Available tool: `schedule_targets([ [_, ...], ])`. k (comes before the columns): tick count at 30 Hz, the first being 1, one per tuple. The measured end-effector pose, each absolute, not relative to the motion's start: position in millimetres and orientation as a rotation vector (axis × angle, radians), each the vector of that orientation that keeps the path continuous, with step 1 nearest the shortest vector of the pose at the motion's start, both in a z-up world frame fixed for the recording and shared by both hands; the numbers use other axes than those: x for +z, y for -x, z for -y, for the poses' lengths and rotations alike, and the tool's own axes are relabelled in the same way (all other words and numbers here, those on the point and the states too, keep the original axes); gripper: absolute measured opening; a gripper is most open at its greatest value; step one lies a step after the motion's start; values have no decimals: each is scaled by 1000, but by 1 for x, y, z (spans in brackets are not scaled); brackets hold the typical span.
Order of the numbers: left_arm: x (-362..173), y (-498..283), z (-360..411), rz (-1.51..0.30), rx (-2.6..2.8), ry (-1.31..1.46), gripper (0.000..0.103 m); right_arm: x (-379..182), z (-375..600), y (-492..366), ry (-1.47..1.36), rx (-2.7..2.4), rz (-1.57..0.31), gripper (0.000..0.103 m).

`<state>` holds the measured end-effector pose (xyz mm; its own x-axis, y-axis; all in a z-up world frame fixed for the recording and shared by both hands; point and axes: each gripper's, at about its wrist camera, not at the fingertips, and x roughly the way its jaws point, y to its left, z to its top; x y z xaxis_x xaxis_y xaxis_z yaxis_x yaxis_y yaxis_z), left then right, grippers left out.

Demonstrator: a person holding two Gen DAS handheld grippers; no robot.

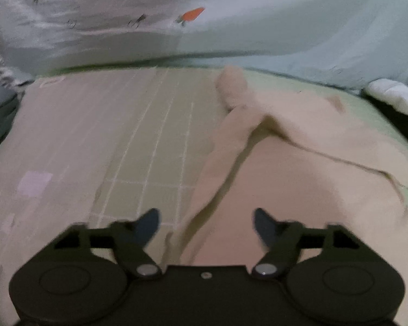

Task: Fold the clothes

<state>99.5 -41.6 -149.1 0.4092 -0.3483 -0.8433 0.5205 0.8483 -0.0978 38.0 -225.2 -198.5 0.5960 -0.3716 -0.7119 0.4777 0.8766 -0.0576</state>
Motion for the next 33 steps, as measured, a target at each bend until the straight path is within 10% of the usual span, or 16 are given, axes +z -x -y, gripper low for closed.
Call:
schedule_targets([
  [6,-151,-103,35,-1029,-528,-156,103,-205,226,-39,-157,-421,-830,11],
  [9,-151,-102,40,-1029,-529,-158,103,-199,231,-31,-183,-381,-802,5],
  [33,-147,-21,168,-1049,-578,-162,103,-200,359,62,-226,-368,-852,4],
])
